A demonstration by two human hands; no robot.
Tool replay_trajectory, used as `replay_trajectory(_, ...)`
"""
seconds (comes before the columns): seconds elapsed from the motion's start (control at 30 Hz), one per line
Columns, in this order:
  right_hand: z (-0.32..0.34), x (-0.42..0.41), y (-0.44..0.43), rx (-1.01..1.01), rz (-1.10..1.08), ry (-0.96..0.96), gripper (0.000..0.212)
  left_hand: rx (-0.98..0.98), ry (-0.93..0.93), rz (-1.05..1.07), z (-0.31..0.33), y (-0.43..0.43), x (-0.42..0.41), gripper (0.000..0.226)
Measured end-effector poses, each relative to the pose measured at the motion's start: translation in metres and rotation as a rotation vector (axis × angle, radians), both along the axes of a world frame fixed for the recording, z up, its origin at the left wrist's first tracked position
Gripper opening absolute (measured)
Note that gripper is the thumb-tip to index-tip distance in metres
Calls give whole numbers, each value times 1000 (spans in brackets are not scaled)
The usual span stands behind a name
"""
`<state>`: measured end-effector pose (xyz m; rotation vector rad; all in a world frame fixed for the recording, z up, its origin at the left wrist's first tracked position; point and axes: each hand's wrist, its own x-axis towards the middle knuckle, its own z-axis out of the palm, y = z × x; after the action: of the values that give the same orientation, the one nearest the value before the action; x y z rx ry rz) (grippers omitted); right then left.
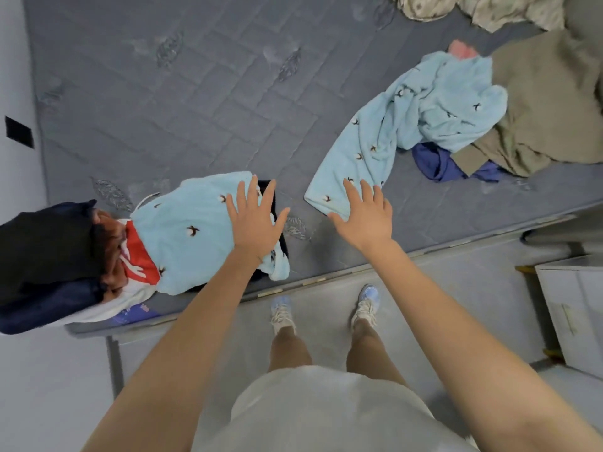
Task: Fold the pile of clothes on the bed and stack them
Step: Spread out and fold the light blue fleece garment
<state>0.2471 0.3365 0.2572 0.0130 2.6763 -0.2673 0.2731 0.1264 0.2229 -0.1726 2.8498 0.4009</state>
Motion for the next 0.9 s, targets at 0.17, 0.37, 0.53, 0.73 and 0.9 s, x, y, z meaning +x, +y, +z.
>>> replay_trajectory(0.17, 9, -21, 78, -4, -3, 11, 72, -9, 14, 2, 16, 75, -18, 66)
replay_trajectory(0.37, 22, -33, 153, -13, 40, -16, 71, -12, 57, 71, 29, 158, -27, 68)
replay_trajectory(0.53, 35, -45, 209, 23, 54, -24, 71, 16, 65, 89, 40, 211, -39, 67)
replay_trajectory(0.73, 41, -58, 250, 72, 36, -16, 71, 9, 69, 42, 45, 245, -56, 66)
replay_trajectory(0.9, 43, -67, 262, 78, -5, 8, 72, -33, 58, -37, 46, 252, -75, 66)
